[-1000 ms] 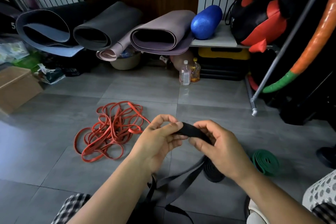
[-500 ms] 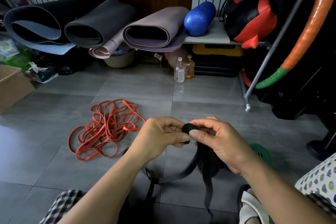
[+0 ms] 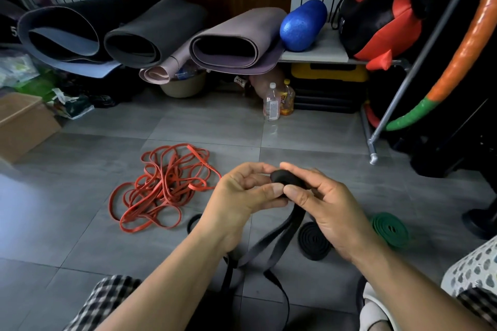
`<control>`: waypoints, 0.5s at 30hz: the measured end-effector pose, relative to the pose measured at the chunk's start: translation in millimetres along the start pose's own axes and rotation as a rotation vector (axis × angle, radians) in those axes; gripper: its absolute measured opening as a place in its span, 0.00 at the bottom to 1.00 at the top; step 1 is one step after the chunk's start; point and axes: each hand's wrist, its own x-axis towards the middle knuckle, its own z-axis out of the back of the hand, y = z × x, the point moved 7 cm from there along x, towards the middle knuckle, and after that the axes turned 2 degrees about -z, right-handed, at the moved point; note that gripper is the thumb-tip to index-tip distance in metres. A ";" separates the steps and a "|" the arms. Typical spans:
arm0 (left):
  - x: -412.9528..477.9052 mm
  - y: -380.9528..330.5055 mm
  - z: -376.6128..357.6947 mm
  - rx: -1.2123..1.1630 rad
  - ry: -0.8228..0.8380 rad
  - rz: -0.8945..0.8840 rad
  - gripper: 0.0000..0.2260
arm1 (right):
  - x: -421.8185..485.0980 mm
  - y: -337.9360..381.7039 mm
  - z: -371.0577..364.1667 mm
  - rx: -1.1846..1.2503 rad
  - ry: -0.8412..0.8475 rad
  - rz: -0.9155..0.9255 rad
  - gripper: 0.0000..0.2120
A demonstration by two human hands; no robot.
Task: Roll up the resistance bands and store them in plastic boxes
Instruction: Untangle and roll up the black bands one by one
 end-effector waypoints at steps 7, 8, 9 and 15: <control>1.5 4.1 -1.2 -0.176 0.022 0.032 0.11 | 2.7 6.9 7.4 -0.303 -0.111 0.104 0.15; 1.5 5.5 -1.4 -0.182 0.027 0.041 0.10 | 2.5 9.3 7.8 -0.404 -0.121 0.127 0.14; 1.5 6.3 -1.8 -0.178 0.032 0.049 0.10 | 2.0 12.4 7.9 -0.523 -0.125 0.155 0.14; 5.3 2.9 0.8 0.293 0.090 0.077 0.07 | -2.2 24.3 4.7 -0.872 -0.044 0.286 0.12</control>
